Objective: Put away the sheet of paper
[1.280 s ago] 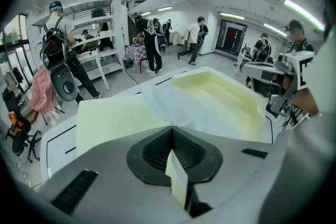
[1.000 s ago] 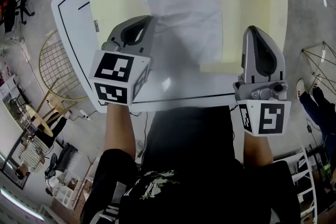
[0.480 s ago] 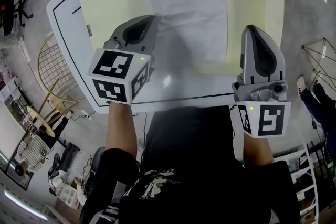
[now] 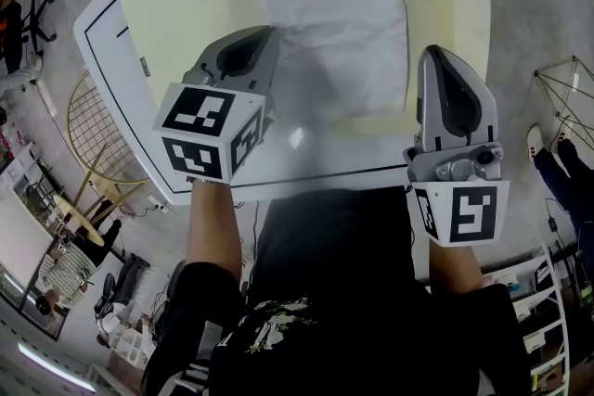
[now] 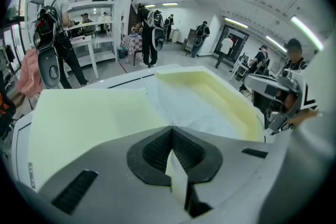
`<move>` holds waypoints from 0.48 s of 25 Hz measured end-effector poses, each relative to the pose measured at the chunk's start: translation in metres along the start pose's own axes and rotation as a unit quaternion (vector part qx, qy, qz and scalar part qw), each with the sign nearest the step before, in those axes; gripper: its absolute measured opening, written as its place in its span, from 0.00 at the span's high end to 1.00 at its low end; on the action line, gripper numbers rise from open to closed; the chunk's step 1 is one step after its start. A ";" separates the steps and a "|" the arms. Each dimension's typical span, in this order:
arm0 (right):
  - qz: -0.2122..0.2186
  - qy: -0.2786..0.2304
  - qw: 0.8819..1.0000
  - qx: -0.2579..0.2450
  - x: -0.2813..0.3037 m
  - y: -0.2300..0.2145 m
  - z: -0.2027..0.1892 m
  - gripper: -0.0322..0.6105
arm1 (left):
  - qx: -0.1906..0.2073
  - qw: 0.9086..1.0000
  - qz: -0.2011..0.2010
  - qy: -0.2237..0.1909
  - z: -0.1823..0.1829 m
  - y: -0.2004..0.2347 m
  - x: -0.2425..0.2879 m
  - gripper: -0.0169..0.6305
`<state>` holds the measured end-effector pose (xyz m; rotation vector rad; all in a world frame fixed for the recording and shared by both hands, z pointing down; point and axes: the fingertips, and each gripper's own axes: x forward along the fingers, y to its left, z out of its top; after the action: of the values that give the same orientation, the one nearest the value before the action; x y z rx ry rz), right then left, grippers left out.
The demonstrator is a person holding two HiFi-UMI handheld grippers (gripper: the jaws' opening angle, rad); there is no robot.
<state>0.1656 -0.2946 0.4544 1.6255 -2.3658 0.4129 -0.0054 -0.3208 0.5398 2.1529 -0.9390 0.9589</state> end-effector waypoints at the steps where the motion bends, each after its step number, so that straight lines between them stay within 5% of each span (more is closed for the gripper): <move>1: 0.000 0.001 1.000 0.001 -0.001 0.001 -0.001 0.95 | 0.001 1.000 -0.003 0.001 0.000 -0.001 0.001 0.97; 12: -0.009 0.003 1.000 0.014 -0.012 0.000 -0.005 0.95 | 0.005 0.999 -0.047 0.022 0.004 -0.022 0.030 0.97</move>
<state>0.1699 -0.2821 0.4551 1.6533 -2.3489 0.4487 0.0279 -0.3219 0.5567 2.1559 -0.8065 0.9618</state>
